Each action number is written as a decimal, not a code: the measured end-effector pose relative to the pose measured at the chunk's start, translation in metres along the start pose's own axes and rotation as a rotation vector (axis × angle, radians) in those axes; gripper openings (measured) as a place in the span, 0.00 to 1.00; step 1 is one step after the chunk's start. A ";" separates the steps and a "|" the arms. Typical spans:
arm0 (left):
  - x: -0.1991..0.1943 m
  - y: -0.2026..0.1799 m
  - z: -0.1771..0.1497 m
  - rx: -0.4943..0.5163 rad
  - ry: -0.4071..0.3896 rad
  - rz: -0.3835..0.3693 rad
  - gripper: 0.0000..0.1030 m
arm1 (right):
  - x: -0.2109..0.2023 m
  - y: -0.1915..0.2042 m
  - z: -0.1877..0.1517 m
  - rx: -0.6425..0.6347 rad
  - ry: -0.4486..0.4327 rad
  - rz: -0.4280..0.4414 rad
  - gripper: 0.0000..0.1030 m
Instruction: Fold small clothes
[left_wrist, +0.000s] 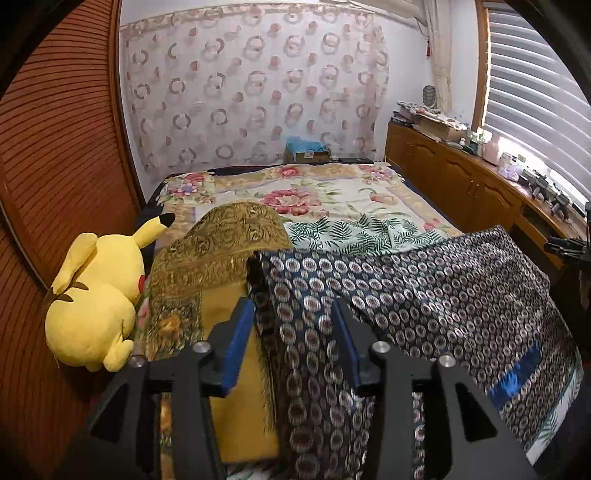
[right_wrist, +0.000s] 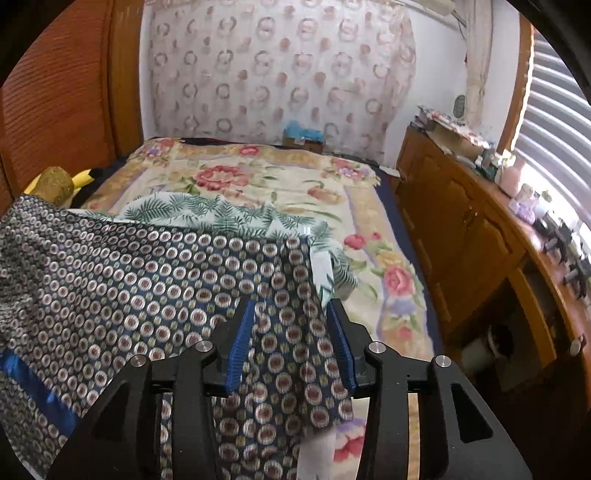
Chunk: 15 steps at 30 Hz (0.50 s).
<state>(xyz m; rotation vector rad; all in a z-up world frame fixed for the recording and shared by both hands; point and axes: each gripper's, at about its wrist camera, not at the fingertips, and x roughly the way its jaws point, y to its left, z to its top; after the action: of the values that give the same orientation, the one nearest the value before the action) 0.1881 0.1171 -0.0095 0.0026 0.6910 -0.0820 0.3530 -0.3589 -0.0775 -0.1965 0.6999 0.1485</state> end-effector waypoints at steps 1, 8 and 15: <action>-0.002 0.002 -0.003 0.001 0.001 -0.007 0.54 | -0.005 0.000 -0.005 0.006 -0.001 0.007 0.47; -0.011 0.006 -0.037 -0.005 0.039 -0.025 0.55 | -0.012 0.006 -0.031 -0.004 0.043 0.019 0.53; -0.007 0.004 -0.070 -0.016 0.077 -0.025 0.55 | 0.020 0.000 -0.052 0.018 0.163 -0.005 0.53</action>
<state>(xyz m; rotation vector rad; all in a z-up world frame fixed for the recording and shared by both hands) 0.1384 0.1237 -0.0594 -0.0187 0.7688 -0.1009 0.3360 -0.3696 -0.1291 -0.1946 0.8630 0.1220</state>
